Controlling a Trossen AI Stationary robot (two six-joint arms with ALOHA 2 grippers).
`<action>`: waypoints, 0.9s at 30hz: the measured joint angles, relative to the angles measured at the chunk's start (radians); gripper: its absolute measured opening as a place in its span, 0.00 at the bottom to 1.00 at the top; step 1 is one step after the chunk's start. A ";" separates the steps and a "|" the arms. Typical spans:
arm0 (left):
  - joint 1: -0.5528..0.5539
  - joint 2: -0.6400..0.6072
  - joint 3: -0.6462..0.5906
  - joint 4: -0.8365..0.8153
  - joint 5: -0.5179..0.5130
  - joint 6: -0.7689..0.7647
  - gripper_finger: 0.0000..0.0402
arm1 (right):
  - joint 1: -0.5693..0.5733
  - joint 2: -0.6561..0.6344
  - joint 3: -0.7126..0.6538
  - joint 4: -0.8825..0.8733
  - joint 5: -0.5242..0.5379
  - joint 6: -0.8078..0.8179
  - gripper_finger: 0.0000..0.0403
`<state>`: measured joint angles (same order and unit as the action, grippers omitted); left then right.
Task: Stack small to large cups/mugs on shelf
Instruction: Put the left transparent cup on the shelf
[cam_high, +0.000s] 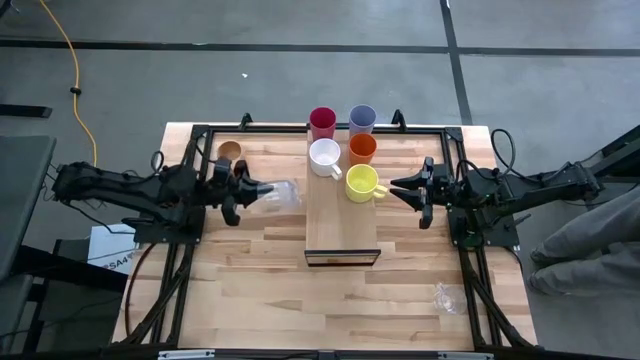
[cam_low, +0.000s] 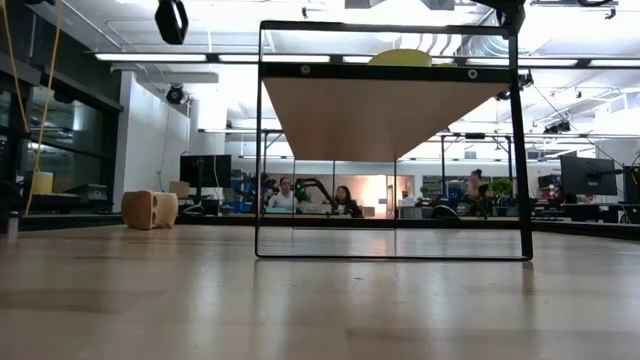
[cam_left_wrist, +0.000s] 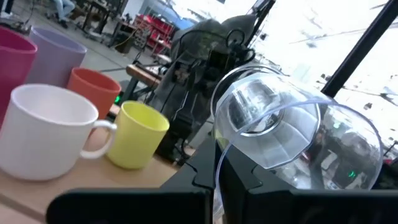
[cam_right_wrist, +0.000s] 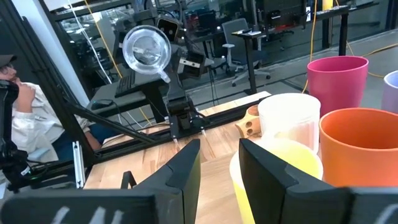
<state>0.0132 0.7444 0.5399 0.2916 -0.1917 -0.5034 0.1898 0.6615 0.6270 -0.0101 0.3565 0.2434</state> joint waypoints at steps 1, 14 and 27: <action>0.000 0.001 0.001 0.004 0.000 0.000 0.00 | 0.000 0.000 0.000 0.000 0.000 0.001 0.25; 0.000 0.002 0.003 -0.003 -0.003 -0.003 0.00 | 0.000 0.000 0.000 0.000 0.000 0.003 0.25; 0.001 0.403 0.632 -0.881 -0.129 -0.068 0.00 | 0.000 0.000 0.000 0.000 0.000 0.018 0.25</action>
<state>0.0143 1.1472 1.1714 -0.5891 -0.3205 -0.5715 0.1898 0.6617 0.6270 -0.0105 0.3565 0.2611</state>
